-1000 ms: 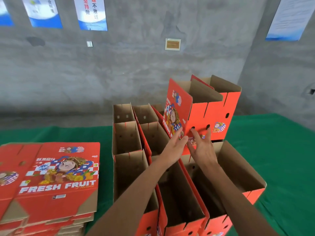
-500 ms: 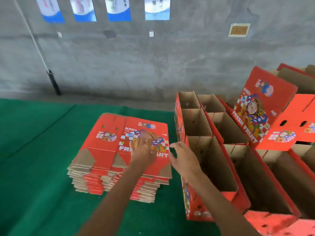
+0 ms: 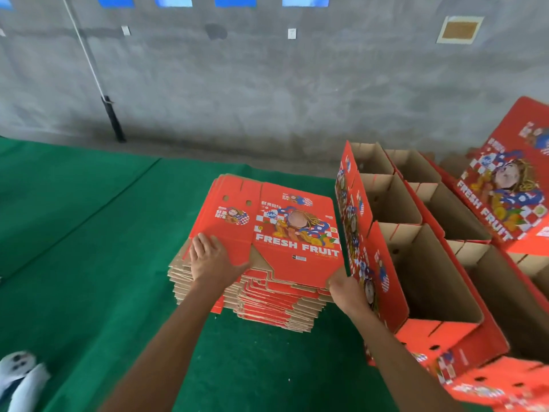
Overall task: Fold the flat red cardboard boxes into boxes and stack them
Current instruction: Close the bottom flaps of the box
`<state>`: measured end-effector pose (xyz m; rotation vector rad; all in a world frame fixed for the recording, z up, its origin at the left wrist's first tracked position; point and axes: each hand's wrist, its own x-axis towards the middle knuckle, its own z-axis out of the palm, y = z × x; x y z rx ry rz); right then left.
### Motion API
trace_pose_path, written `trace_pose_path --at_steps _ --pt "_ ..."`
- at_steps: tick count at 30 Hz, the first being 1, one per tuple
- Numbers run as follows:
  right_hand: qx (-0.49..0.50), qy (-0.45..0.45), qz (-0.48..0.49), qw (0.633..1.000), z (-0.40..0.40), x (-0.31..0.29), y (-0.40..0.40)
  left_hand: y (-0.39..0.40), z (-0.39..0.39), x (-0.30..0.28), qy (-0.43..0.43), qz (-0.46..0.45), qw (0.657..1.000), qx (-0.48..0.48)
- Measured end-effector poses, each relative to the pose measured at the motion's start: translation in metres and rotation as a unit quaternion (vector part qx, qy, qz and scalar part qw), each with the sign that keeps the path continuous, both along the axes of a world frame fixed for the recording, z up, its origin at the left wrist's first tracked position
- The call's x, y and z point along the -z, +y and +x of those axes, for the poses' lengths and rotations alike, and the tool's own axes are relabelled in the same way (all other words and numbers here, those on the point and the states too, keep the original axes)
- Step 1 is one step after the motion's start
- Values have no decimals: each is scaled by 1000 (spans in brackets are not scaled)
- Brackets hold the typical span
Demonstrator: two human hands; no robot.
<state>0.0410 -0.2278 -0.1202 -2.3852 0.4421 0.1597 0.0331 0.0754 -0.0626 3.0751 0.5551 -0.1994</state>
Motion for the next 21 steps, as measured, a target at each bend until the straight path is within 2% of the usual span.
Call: trace_pose_path --at_steps 3,9,13,15,17,19,21 --pt "29 12 -3 1000 -4 1 2 1 1 -1 -2 5 1000 1" --pt "64 -70 68 993 -12 -13 4 -14 3 -13 -33 36 999 -5" --pt "52 -123 114 984 -20 -24 0 -27 -5 -20 -80 120 985 99" --pt "71 -144 147 976 -25 -32 -3 -27 -12 -24 -103 97 982 121" --pt "73 -182 182 964 -30 -45 -3 -22 -24 -39 -140 57 985 81" --pt "60 -231 196 951 -36 -59 -5 -17 -37 -59 -223 12 974 46" --pt "28 -279 190 941 -47 -78 -12 -14 -50 -79 -314 -41 948 22"
